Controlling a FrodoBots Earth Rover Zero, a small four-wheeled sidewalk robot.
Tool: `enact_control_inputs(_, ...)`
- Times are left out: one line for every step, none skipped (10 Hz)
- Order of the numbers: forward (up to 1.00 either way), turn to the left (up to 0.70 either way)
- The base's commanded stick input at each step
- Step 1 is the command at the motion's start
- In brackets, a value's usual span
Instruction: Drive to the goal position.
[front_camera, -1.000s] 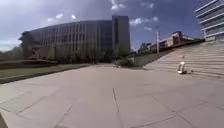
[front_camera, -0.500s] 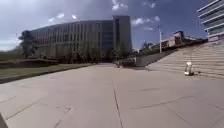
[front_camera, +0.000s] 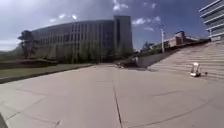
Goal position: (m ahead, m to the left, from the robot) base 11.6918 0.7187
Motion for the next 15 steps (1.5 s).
enact_control_inputs(0.7, 0.0)
enact_control_inputs(0.7, 0.0)
enact_control_inputs(0.7, 0.0)
enact_control_inputs(0.7, 0.0)
enact_control_inputs(0.7, 0.0)
enact_control_inputs(0.7, 0.0)
enact_control_inputs(0.7, 0.0)
enact_control_inputs(0.7, 0.0)
enact_control_inputs(0.7, 0.0)
enact_control_inputs(0.7, 0.0)
enact_control_inputs(0.7, 0.0)
enact_control_inputs(0.7, 0.0)
enact_control_inputs(0.7, 0.0)
enact_control_inputs(0.7, 0.0)
enact_control_inputs(0.7, 0.0)
